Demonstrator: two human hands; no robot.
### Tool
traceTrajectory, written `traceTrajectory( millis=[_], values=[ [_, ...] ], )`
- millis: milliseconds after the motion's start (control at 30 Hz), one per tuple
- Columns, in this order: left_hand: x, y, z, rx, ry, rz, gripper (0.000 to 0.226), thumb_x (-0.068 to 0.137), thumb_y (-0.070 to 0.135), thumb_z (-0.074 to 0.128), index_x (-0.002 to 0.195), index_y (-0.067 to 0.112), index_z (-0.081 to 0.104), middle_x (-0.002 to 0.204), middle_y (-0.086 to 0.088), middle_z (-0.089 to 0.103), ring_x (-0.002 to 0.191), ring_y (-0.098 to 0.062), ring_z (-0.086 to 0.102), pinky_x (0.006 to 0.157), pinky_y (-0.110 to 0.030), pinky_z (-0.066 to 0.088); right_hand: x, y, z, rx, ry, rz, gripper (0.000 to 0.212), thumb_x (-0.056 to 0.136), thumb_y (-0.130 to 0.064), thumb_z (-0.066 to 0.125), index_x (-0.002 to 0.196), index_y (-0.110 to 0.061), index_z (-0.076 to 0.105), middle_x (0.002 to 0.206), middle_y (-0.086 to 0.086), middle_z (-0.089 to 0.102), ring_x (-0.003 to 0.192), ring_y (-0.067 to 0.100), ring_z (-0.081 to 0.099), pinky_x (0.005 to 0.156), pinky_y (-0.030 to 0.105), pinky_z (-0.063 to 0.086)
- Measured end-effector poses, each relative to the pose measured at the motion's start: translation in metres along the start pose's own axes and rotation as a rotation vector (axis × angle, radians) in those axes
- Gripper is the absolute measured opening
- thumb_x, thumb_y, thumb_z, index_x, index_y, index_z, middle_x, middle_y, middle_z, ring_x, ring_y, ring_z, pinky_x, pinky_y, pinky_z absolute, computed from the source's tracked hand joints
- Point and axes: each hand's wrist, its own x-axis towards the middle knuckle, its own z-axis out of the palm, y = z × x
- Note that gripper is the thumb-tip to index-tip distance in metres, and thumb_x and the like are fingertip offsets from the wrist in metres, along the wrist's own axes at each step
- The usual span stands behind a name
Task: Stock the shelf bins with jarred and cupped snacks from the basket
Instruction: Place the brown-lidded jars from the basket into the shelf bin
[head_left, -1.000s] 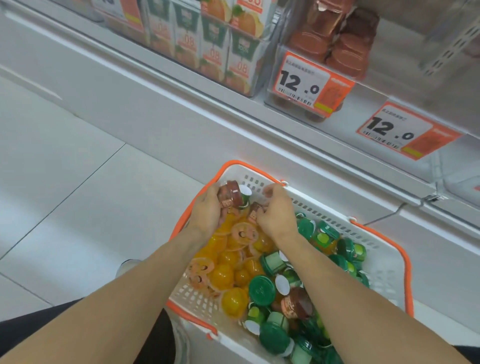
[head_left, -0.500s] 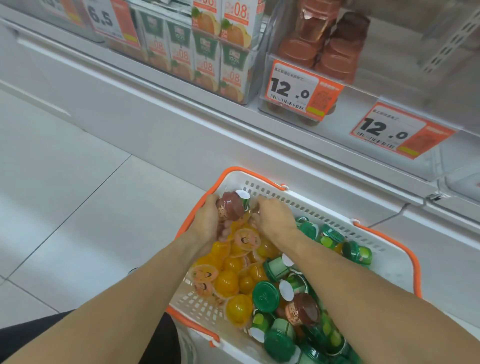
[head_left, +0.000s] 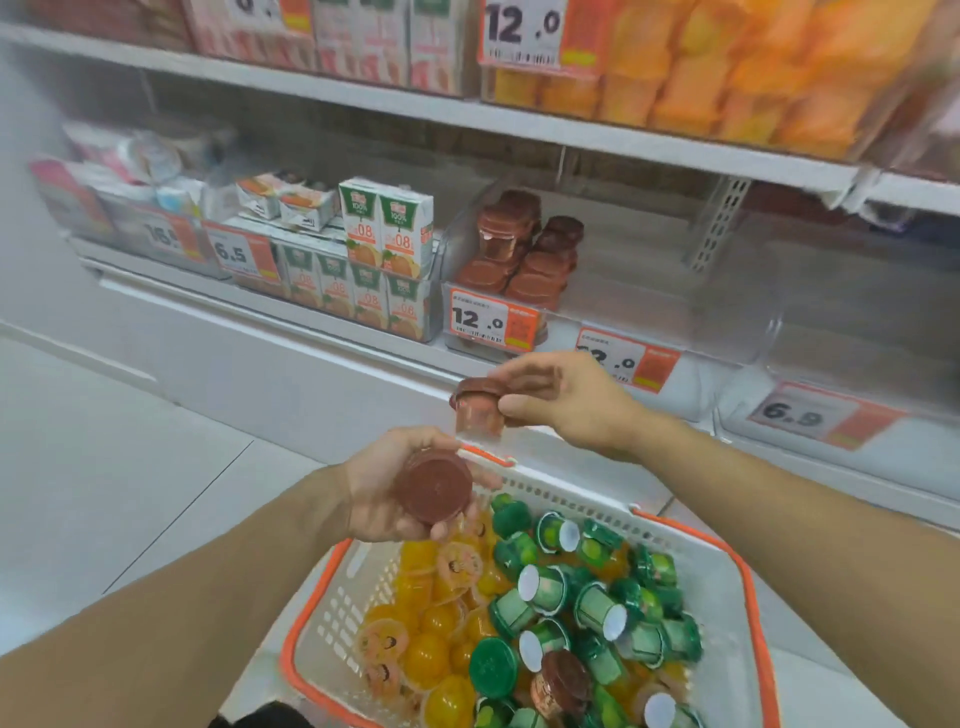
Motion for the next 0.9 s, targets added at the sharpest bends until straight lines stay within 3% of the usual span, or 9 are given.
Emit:
traceTrajectory(
  millis=[100, 233, 300, 367, 500, 667, 767, 900],
  values=[
    [-0.012, 0.03, 0.026, 0.055, 0.018, 0.064, 0.06, 0.085, 0.042, 0.039, 0.126, 0.006, 0.065, 0.081, -0.017, 0.064, 0.048, -0.028, 0.058, 0.044, -0.024, 0.025, -0.022, -0.026, -0.018, -0.01, 0.095, -0.124, 0.029, 0.081, 0.007, 0.074, 0.098, -0.016, 0.07, 0.097, 0.005, 0.074, 0.092, 0.012, 0.07, 0.086, 0.024, 0.056],
    [-0.022, 0.067, 0.064, 0.024, 0.044, 0.227, 0.048, 0.086, 0.046, 0.042, 0.093, 0.003, 0.062, 0.076, -0.02, 0.061, 0.044, -0.028, 0.056, 0.035, -0.017, 0.028, -0.038, -0.032, -0.034, -0.027, 0.195, -0.242, 0.027, 0.081, 0.003, 0.076, 0.099, -0.016, 0.07, 0.099, 0.002, 0.075, 0.096, 0.012, 0.07, 0.093, 0.027, 0.052],
    [-0.021, 0.079, 0.077, 0.055, 0.05, 0.261, 0.05, 0.091, 0.05, 0.041, 0.091, 0.004, 0.061, 0.076, -0.019, 0.06, 0.042, -0.028, 0.057, 0.032, -0.016, 0.027, -0.037, -0.035, -0.042, 0.013, 0.236, -0.267, 0.026, 0.079, -0.002, 0.079, 0.102, -0.01, 0.069, 0.103, 0.006, 0.075, 0.099, 0.016, 0.07, 0.095, 0.032, 0.053],
    [-0.016, 0.086, 0.083, 0.064, 0.051, 0.284, 0.054, 0.093, 0.054, 0.041, 0.094, 0.003, 0.06, 0.077, -0.018, 0.06, 0.043, -0.028, 0.057, 0.032, -0.017, 0.027, -0.033, -0.042, -0.047, 0.119, 0.248, -0.22, 0.025, 0.08, -0.014, 0.08, 0.102, -0.009, 0.069, 0.102, 0.008, 0.074, 0.099, 0.021, 0.068, 0.093, 0.036, 0.053],
    [-0.003, 0.095, 0.087, 0.027, 0.073, 0.394, 0.058, 0.09, 0.058, 0.043, 0.104, 0.003, 0.056, 0.079, -0.019, 0.06, 0.047, -0.028, 0.057, 0.034, -0.017, 0.026, -0.019, -0.057, -0.053, 0.306, 0.208, 0.023, 0.024, 0.094, -0.033, 0.064, 0.104, -0.011, 0.066, 0.09, 0.006, 0.071, 0.084, 0.019, 0.067, 0.075, 0.034, 0.051],
    [0.012, 0.103, 0.096, -0.094, 0.136, 0.528, 0.058, 0.094, 0.053, 0.039, 0.097, -0.001, 0.06, 0.078, -0.019, 0.063, 0.049, -0.029, 0.058, 0.032, -0.016, 0.024, 0.001, -0.066, -0.06, 0.395, 0.281, -0.042, 0.026, 0.09, -0.022, 0.07, 0.104, -0.001, 0.069, 0.089, 0.015, 0.072, 0.076, 0.023, 0.065, 0.073, 0.028, 0.057],
    [0.016, 0.106, 0.095, -0.199, 0.189, 0.556, 0.056, 0.096, 0.045, 0.037, 0.102, -0.004, 0.062, 0.081, -0.022, 0.062, 0.053, -0.031, 0.06, 0.031, -0.017, 0.026, 0.022, -0.065, -0.069, 0.295, 0.436, -0.106, 0.02, 0.085, -0.021, 0.077, 0.098, -0.006, 0.073, 0.095, 0.014, 0.075, 0.082, 0.02, 0.069, 0.082, 0.03, 0.059],
    [0.016, 0.109, 0.088, -0.293, 0.258, 0.557, 0.052, 0.095, 0.038, 0.042, 0.108, -0.009, 0.062, 0.085, -0.024, 0.062, 0.06, -0.033, 0.066, 0.034, -0.02, 0.036, 0.064, -0.057, -0.081, -0.014, 0.63, -0.188, 0.018, 0.084, -0.021, 0.079, 0.098, -0.014, 0.071, 0.095, -0.001, 0.073, 0.082, 0.005, 0.066, 0.071, 0.014, 0.05]
  ],
)
